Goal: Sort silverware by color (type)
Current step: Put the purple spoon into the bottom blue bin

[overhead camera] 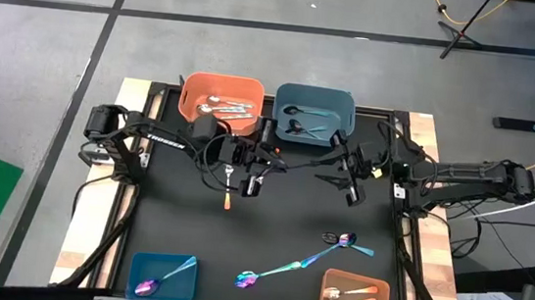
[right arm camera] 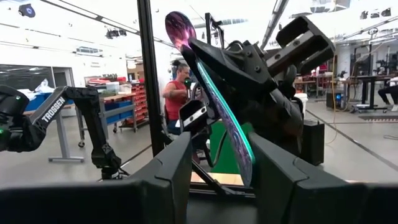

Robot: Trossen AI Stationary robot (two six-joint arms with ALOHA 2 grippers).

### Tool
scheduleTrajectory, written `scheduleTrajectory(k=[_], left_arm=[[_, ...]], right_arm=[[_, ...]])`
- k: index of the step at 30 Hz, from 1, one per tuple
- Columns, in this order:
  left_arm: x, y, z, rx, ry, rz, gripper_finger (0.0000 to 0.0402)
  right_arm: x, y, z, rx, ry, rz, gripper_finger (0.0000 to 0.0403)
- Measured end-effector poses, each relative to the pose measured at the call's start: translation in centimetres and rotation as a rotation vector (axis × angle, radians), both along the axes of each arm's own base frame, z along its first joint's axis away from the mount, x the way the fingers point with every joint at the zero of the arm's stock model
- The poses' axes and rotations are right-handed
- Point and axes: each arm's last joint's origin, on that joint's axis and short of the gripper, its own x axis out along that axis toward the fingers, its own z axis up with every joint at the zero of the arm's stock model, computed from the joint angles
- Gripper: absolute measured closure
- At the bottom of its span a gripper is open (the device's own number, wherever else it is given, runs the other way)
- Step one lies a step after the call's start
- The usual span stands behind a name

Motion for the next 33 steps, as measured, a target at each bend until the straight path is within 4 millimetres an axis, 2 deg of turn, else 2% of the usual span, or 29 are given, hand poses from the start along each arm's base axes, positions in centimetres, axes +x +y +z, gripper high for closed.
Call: scheduleTrajectory(k=[5, 15, 22, 33], left_arm=[[0.08, -0.01, -0.1, 0.013, 0.004, 0.011, 0.0392], [0.15, -0.02, -0.19, 0.014, 0.015, 0.012, 0.0392], [0.19, 0.04, -0.2, -0.003, 0.02, 0.032, 0.039], [0.63, 0.16, -0.61, -0.083, 0.08, 0.126, 0.0345]], right_arm=[[0.08, -0.01, -0.05, 0.0, 0.001, -0.001, 0.0294], [0.08, 0.0, -0.07, -0.003, 0.002, 0.001, 0.0394], [0.07, 0.0, -0.06, -0.003, 0.0, 0.0, 0.0398], [-0.18, -0.06, 0.16, 0.006, -0.007, -0.024, 0.0401]])
